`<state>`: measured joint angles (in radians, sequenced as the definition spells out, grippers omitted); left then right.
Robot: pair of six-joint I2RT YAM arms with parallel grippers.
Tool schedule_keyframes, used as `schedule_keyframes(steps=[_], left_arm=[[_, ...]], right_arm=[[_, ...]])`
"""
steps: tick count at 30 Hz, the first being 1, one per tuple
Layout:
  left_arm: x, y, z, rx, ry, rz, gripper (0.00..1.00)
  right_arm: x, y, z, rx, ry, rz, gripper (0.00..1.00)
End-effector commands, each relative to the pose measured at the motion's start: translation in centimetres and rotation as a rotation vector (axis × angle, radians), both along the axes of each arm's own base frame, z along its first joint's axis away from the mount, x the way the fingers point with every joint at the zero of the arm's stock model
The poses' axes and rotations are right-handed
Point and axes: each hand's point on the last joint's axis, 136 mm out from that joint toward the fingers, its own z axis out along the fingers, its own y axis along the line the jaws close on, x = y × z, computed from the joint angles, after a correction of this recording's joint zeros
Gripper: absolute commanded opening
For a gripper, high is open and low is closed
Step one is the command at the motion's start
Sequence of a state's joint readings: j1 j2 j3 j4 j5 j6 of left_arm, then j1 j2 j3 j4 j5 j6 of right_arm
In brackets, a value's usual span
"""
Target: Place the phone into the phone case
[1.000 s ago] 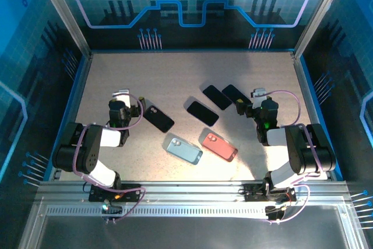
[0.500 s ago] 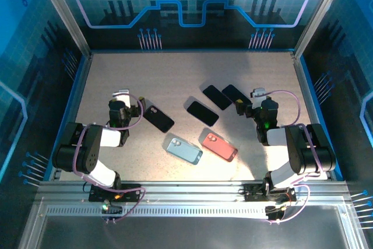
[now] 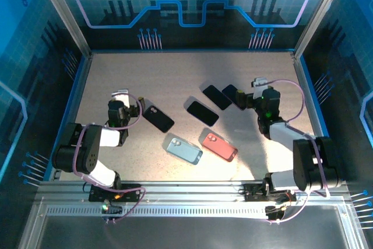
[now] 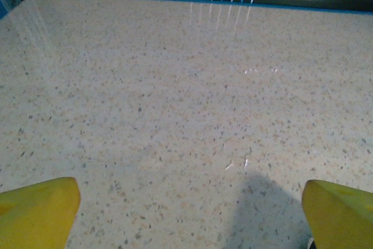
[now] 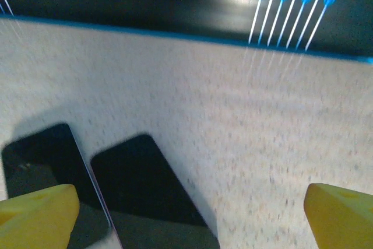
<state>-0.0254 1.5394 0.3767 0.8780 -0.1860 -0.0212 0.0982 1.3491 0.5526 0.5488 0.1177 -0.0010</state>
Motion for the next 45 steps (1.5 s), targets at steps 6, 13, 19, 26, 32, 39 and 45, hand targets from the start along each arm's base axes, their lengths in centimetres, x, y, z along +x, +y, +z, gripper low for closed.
schedule_keyframes(steps=[6,13,19,26,32,39,45], left_arm=[[-0.9,1.3,9.7,-0.132,-0.056,0.13,0.87],[-3.7,-1.9,11.9,-0.335,0.066,0.128,0.82],[-6.2,-4.9,9.2,-0.41,0.234,0.083,0.78],[-7.9,-5.8,8.9,-0.444,0.25,0.063,0.77],[-8.4,-5.8,8.9,-0.44,0.251,0.059,0.77],[-8.4,-5.7,8.6,-0.424,0.256,0.059,0.77],[-8.3,-5.6,8.5,-0.414,0.257,0.057,0.77]], right_arm=[[-2.1,6.9,1.1,-0.111,0.175,0.191,0.98],[-3.6,12.2,-1.6,-0.071,0.369,0.388,0.97],[-4.0,15.5,-4.4,-0.071,0.518,0.499,0.98],[-3.6,18.1,-7.6,-0.062,0.647,0.547,1.0],[-3.0,19.6,-9.9,-0.011,0.783,0.562,1.0],[-3.4,19.8,-12.0,-0.001,0.877,0.553,1.0],[-4.6,19.3,-13.1,0.015,0.925,0.525,0.99]])
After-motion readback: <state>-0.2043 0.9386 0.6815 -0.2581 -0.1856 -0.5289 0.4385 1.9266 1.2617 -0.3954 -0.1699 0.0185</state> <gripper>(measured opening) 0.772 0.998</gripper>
